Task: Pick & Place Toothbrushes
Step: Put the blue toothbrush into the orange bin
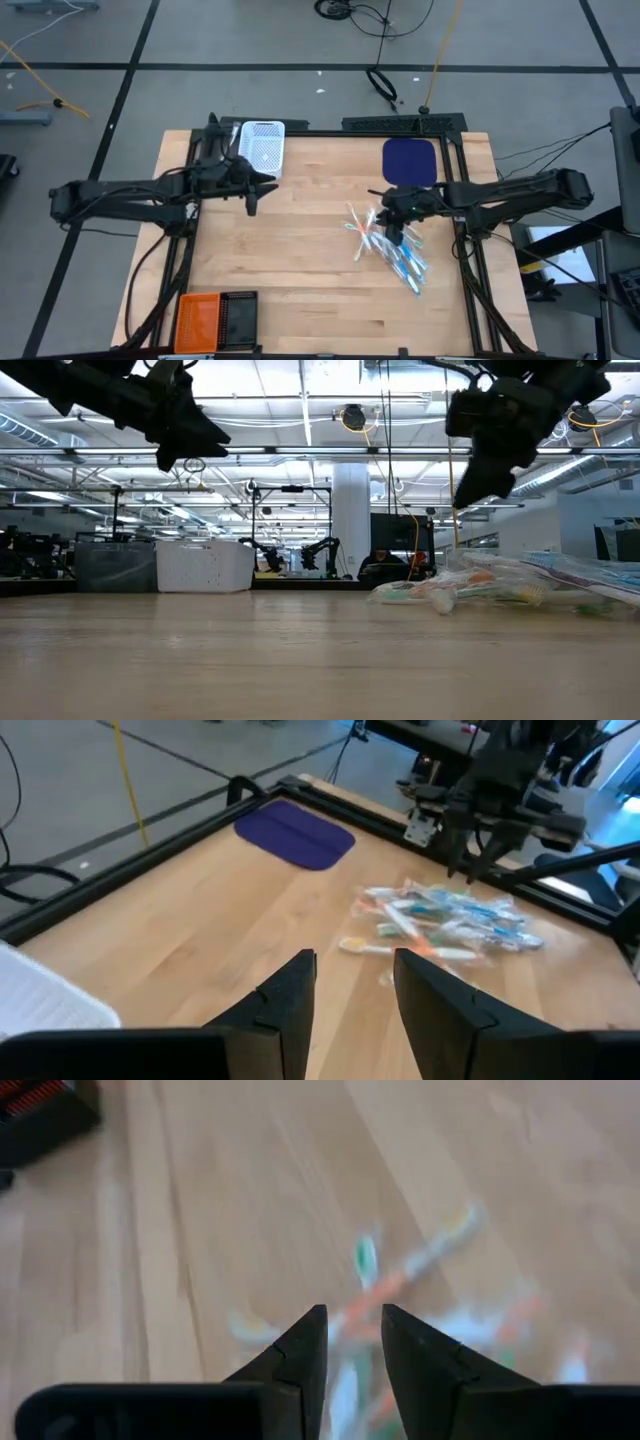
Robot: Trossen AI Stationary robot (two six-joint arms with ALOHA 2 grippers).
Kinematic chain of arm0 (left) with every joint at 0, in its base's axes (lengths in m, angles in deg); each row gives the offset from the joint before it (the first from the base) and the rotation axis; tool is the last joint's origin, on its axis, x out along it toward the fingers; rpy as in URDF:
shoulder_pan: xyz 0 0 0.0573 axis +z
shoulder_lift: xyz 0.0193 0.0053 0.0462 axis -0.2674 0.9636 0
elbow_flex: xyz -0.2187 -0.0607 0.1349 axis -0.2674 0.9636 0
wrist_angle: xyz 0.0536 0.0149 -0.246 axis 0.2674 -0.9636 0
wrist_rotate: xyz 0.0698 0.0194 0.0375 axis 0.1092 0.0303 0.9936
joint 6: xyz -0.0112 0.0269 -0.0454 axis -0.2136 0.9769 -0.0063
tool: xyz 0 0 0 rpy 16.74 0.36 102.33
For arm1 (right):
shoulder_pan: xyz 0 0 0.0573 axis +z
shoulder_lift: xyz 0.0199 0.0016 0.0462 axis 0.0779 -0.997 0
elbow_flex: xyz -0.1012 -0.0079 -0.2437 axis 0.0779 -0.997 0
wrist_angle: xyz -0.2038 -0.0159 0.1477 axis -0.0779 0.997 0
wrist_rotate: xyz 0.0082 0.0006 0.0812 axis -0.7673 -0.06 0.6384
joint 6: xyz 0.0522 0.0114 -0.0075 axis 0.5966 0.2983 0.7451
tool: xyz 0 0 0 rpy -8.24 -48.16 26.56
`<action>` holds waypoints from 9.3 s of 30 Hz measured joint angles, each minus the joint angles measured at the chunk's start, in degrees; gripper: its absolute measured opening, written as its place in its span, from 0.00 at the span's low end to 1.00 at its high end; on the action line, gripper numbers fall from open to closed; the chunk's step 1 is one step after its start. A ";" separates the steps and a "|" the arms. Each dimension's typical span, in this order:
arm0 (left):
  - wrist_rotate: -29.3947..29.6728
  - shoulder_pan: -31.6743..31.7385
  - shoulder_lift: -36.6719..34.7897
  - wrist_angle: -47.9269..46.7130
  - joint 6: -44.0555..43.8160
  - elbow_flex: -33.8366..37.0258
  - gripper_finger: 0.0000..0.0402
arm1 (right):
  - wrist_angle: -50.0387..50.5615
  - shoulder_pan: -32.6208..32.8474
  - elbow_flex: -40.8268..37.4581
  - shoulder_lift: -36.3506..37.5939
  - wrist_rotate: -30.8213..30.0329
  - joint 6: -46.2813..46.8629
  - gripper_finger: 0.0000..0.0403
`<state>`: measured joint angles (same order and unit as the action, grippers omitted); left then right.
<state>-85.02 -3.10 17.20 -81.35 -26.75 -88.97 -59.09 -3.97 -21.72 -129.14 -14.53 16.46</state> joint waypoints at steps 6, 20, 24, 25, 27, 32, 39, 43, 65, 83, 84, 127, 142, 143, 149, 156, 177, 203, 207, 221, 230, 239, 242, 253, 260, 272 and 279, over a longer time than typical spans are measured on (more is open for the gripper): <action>1.78 -2.70 3.12 3.00 -0.10 0.00 0.34 | 9.83 0.41 -0.01 2.15 0.01 6.04 0.22; 1.86 -4.73 7.24 7.68 0.29 0.00 0.34 | 17.07 6.06 -0.03 0.93 -3.76 14.67 0.22; 1.85 -4.73 7.31 7.69 0.06 0.00 0.34 | 17.35 7.14 -0.03 -0.72 -6.06 14.96 0.22; 1.84 -4.73 7.31 7.69 0.08 0.00 0.34 | 17.51 7.24 -0.03 -1.19 -6.07 14.94 0.22; 1.84 -4.73 7.31 7.67 0.13 0.00 0.34 | 17.32 7.27 -0.03 -2.01 -6.15 14.94 0.22; 1.83 -4.73 7.31 7.68 0.11 0.00 0.34 | 17.40 7.27 -0.03 -4.36 -6.17 14.97 0.22; 1.83 -4.73 7.31 7.67 0.13 0.00 0.34 | 16.97 7.27 -0.04 -7.26 -6.20 15.01 0.22; 1.83 -4.73 7.31 7.63 0.15 0.00 0.34 | 15.96 7.27 -0.05 -8.55 -6.17 15.13 0.22; 1.79 -4.78 7.31 7.47 -0.14 0.00 0.34 | 11.54 7.27 -4.33 -8.17 -7.68 17.91 0.00; 1.79 -4.73 7.31 9.75 -0.55 0.00 0.34 | -0.40 7.07 0.54 0.74 -16.94 5.12 0.00; 1.81 -4.73 7.31 10.64 -0.55 0.00 0.34 | -3.68 7.07 0.54 0.88 -17.39 3.19 0.00; 1.08 -13.39 44.90 58.57 4.59 -11.08 0.34 | -57.05 5.91 0.60 -7.50 -19.55 -28.35 0.00; 1.11 -13.69 49.95 57.87 4.58 -18.11 0.34 | -57.20 5.91 0.56 -7.49 -19.46 -29.21 0.00; 1.11 -13.69 50.33 57.65 4.43 -18.50 0.34 | -57.20 5.91 0.56 -7.49 -19.46 -29.21 0.00; 1.11 -13.69 50.38 54.36 4.84 -20.28 0.34 | -57.09 5.93 0.56 -7.49 -19.44 -29.21 0.00; 0.13 -13.69 50.39 54.05 4.59 -20.61 0.32 | -56.67 5.96 0.56 -7.49 -19.38 -29.21 0.00; -0.49 -13.67 50.36 52.62 5.35 -20.61 0.01 | -54.98 6.01 0.56 -7.07 -16.57 -27.59 0.03; 12.15 -26.93 16.86 -8.98 -0.81 -20.61 0.01 | -37.43 9.51 0.47 -0.91 -16.45 -20.82 0.36; 17.59 -34.65 12.47 -16.60 -9.54 -20.61 0.01 | -35.79 11.12 0.47 -0.91 -16.41 -18.27 0.36; 33.84 -60.23 16.54 -25.20 -45.50 -20.59 0.01 | -40.76 16.92 -3.43 -0.94 -16.38 -15.17 0.35; 33.39 -66.64 17.25 -31.50 -60.59 -20.58 0.01 | -53.54 18.74 -10.45 -0.94 -16.34 -12.25 0.34; 29.57 -69.02 15.45 -40.80 -78.82 -20.59 0.01 | -57.28 18.30 -10.61 -0.94 -16.35 -14.76 0.34; 26.60 -69.57 15.24 -43.22 -85.38 -20.59 0.01 | -57.99 18.30 -10.61 -0.94 -16.38 -16.14 0.34; 19.62 -72.73 15.37 -53.47 -105.13 -20.59 0.01 | -59.32 18.30 -10.61 -0.94 -16.34 -18.20 0.33; 12.10 -74.80 17.18 -58.13 -114.96 -20.57 0.01 | -59.43 18.33 -10.61 -0.57 -16.24 -18.89 0.32; 4.55 -75.24 22.57 -56.35 -117.04 -20.57 0.01 | -59.82 18.33 -10.61 -0.46 -16.21 -18.89 0.32; 2.11 -75.29 23.37 -56.23 -117.14 -20.59 0.01 | -59.80 18.33 -10.61 -0.46 -16.21 -18.89 0.32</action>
<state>-82.91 -78.38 40.58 -137.58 -143.89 -109.56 -118.89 14.36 -32.33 -129.59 -30.74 -2.43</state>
